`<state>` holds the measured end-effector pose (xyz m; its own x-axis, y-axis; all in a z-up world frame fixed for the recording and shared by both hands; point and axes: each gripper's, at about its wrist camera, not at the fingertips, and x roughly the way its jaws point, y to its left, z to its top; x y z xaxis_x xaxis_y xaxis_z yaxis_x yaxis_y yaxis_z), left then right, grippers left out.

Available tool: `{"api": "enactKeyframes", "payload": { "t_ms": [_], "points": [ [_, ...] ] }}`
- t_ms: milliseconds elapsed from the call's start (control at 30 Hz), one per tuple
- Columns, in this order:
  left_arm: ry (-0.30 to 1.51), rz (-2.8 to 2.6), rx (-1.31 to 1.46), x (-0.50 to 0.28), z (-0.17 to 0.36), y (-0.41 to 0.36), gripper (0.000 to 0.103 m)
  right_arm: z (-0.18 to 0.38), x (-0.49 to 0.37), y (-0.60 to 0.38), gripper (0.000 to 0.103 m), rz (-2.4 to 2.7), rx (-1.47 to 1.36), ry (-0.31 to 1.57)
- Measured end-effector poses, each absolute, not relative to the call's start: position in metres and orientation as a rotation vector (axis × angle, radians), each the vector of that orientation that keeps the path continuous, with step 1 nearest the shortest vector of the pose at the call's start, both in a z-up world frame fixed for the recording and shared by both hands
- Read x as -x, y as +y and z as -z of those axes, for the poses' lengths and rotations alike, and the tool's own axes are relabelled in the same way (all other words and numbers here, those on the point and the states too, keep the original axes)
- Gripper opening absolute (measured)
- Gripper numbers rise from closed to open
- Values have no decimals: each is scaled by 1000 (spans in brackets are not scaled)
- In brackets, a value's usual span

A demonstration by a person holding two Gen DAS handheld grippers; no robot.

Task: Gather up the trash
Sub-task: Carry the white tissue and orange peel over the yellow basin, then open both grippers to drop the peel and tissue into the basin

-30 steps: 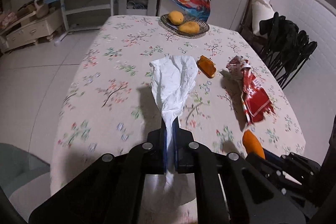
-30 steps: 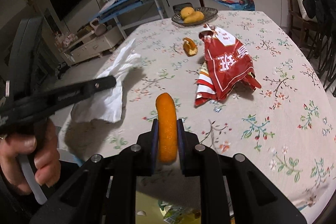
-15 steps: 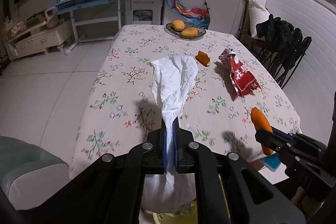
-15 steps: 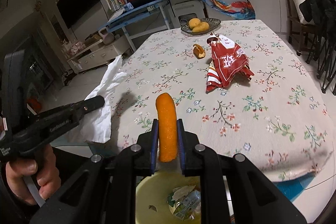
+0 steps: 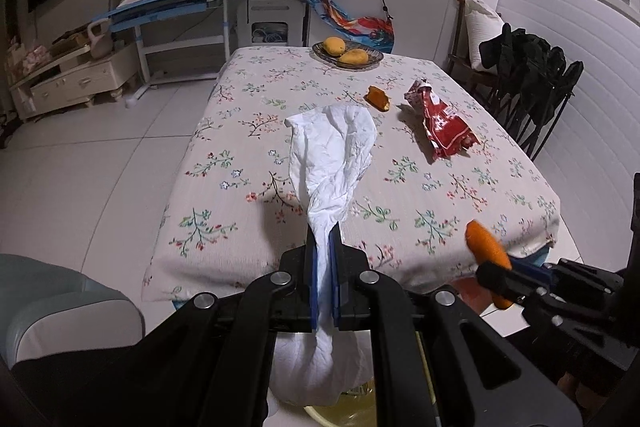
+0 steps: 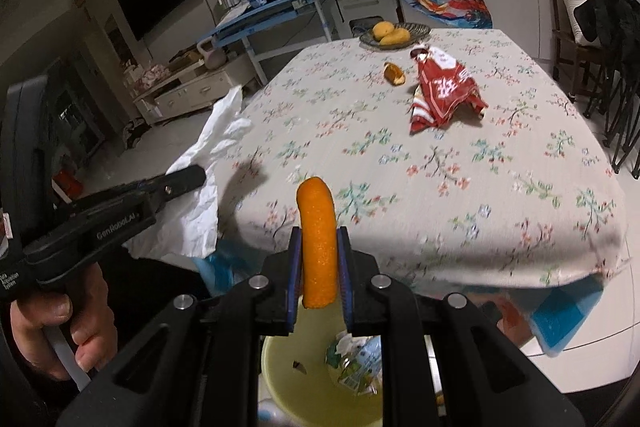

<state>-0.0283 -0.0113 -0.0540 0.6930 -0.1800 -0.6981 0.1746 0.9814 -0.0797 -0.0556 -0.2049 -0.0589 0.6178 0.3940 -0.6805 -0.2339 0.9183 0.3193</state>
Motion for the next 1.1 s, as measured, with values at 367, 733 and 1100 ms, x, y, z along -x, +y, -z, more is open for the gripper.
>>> {"api": "enactKeyframes", "payload": {
  "t_ms": [367, 733, 1100],
  "points": [
    [774, 212, 3, 52, 54, -10, 6, 76, 76, -190, 18, -383, -169, 923],
    [781, 239, -16, 65, 57, -16, 6, 98, 77, -184, 19, -371, -154, 1021],
    [801, 278, -37, 67, 61, -21, 6, 94, 80, -195, 41, -332, -198, 1000]
  ]
}}
